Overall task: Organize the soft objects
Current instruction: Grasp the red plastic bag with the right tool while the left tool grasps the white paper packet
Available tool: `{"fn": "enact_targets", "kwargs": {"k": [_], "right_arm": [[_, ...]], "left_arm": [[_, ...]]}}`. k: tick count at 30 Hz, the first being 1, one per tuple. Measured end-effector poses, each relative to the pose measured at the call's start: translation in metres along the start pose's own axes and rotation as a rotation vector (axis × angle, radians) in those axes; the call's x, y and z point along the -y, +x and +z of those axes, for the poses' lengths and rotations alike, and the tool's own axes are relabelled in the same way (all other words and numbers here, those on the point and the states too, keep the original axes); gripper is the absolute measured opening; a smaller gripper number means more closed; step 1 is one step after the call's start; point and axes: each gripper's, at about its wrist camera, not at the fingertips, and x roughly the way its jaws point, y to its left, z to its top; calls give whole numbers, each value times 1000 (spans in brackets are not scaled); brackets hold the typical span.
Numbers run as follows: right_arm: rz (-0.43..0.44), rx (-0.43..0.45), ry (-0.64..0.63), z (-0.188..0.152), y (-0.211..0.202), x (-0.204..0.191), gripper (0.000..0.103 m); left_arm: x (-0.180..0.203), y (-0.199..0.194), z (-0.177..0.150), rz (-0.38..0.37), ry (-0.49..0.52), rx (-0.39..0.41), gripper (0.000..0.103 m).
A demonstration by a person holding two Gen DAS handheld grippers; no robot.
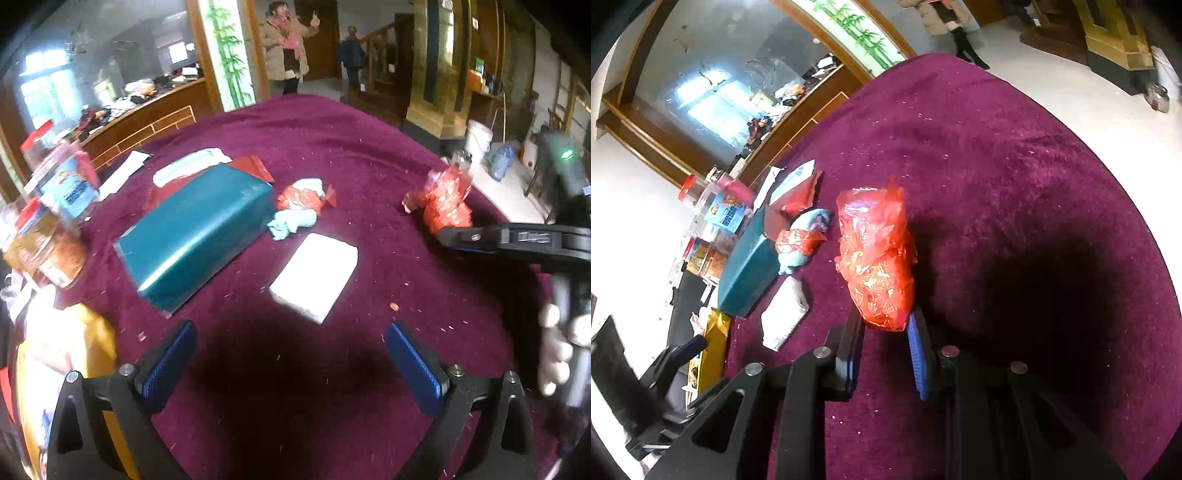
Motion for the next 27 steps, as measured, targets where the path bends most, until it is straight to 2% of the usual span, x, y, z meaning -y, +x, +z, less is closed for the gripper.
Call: {"fn": "enact_targets", "kwargs": {"k": [4,7,11,12,13,14,15,18,21,27], "right_arm": [[17,13,-8,2,-3,-4,24],[32,25,3,4,-5,-3,24],[28,25,10,5,-4,0,24],[25,26,7,5,-4,0,24],[19,29,1,5,-4,-1,24],[10,34,-8,5,-4,-3,24],[0,38,-22,4,-4,-6,23],[-6,39,-42,4,-3,-9,23],[3,52,-38,5,-5,-7,23],[27,74,-27,5,-8,-3,23]], "left_arm": [[20,30,8,55,93,-15,102],[36,47,18,138,173,2,102],[46,55,28,205,206,27,100],[47,54,29,191,194,15,78],[47,54,31,135,178,-14,35],[48,52,31,99,160,-37,34],[48,47,31,115,156,-31,22],[44,28,26,80,129,-15,17],[30,-4,14,-3,55,12,14],[8,-72,-17,-85,-30,103,14]]}}
